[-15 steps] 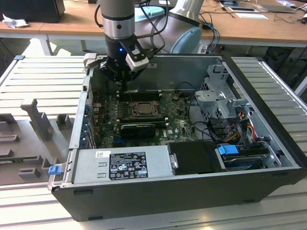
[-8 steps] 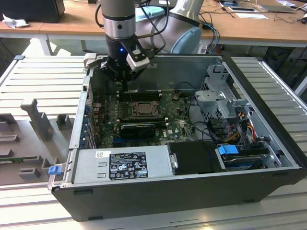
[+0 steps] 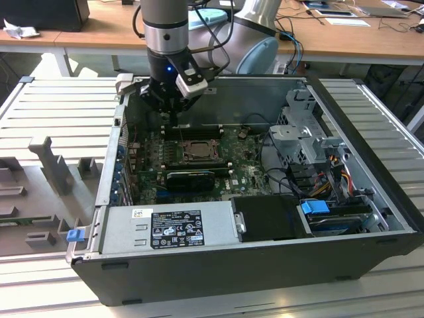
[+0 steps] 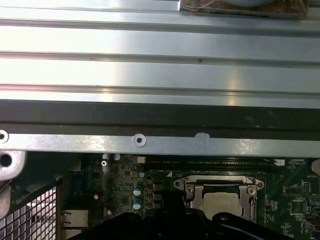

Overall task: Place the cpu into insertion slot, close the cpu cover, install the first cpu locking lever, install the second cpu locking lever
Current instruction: 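Install the first cpu locking lever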

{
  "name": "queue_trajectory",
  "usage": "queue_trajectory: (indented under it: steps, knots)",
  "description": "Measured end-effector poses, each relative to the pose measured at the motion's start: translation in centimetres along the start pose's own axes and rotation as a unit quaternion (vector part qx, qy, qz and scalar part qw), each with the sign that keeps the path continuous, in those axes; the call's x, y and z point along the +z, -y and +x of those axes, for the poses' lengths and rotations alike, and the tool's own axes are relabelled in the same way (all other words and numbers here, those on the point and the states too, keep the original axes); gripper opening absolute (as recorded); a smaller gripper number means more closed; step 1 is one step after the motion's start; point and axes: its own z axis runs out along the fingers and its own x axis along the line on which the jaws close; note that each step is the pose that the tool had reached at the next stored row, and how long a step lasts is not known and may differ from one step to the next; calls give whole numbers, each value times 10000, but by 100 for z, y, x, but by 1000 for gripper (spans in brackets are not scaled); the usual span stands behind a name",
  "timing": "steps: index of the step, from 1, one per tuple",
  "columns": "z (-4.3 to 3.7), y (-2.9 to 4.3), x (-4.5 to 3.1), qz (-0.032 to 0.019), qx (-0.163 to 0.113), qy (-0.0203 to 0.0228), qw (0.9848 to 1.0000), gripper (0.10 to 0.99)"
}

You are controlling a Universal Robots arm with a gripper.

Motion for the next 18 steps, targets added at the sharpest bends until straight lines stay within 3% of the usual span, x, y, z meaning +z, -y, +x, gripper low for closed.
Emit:
queue_trajectory:
  steps: [18]
  knots:
    - [-100,2,5,0,0,0,10000,106]
